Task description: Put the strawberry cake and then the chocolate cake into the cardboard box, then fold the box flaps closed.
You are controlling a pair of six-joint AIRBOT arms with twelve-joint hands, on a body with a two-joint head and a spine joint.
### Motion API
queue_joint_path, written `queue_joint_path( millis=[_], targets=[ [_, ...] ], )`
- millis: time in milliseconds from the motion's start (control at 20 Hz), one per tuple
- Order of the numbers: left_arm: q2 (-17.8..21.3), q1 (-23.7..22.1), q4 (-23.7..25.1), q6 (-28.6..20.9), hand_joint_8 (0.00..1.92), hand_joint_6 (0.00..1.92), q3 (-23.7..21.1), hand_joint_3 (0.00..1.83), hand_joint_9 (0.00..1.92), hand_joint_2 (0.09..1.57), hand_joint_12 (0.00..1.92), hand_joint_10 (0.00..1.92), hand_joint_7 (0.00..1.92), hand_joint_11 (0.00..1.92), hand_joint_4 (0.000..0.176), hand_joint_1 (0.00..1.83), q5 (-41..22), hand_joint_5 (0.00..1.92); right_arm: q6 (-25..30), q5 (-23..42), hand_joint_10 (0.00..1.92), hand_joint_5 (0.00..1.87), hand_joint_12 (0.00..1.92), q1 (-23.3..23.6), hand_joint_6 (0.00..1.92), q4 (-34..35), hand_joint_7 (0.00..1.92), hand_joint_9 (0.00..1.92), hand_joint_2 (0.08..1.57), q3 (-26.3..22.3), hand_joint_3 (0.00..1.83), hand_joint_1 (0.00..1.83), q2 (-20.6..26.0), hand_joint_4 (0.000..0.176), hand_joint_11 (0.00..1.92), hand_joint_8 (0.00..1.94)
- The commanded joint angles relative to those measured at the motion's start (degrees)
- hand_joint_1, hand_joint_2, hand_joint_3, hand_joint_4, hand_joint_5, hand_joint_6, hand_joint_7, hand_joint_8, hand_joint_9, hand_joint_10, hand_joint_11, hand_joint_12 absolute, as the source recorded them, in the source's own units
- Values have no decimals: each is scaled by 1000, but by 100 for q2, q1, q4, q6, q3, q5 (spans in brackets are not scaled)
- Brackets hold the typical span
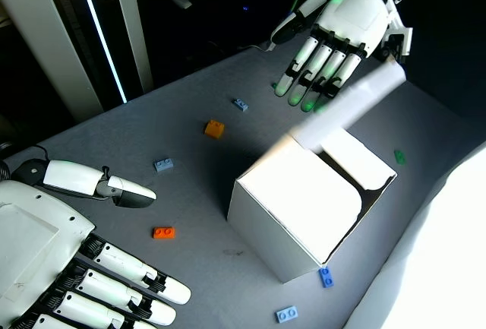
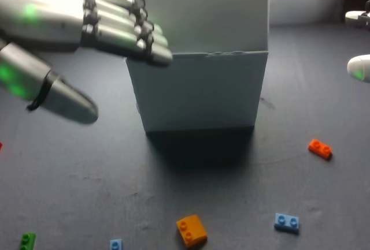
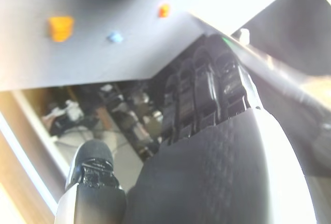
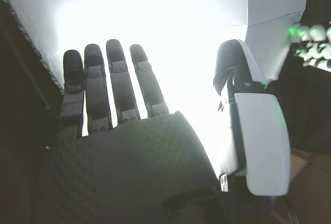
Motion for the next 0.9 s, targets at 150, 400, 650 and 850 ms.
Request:
queue_joint_path(
  millis=[150,400,650,850],
  targets=[
    [-233,-168,-685,11,1,0,264,0,178,1151,687,0,180,0,11,0,492,142,40,669,7,142,556,44,3,-12,211,214,1200,3,0,0,75,0,0,4],
    [-576,-37,-682,114,0,0,496,2,164,1155,677,1,179,0,7,0,1120,145,72,649,2,134,541,44,2,-12,189,199,1199,-11,0,0,75,0,0,2],
    [-742,216,-469,151,0,0,534,1,160,1156,648,0,168,0,9,0,1347,132,73,643,6,134,590,45,1,-12,207,217,1198,-19,0,0,76,0,0,3],
    [-760,592,-352,148,4,3,519,0,186,1149,724,7,189,0,13,0,1347,148,74,637,2,131,568,45,0,-12,196,202,1200,-20,0,0,76,0,0,1]
  ],
)
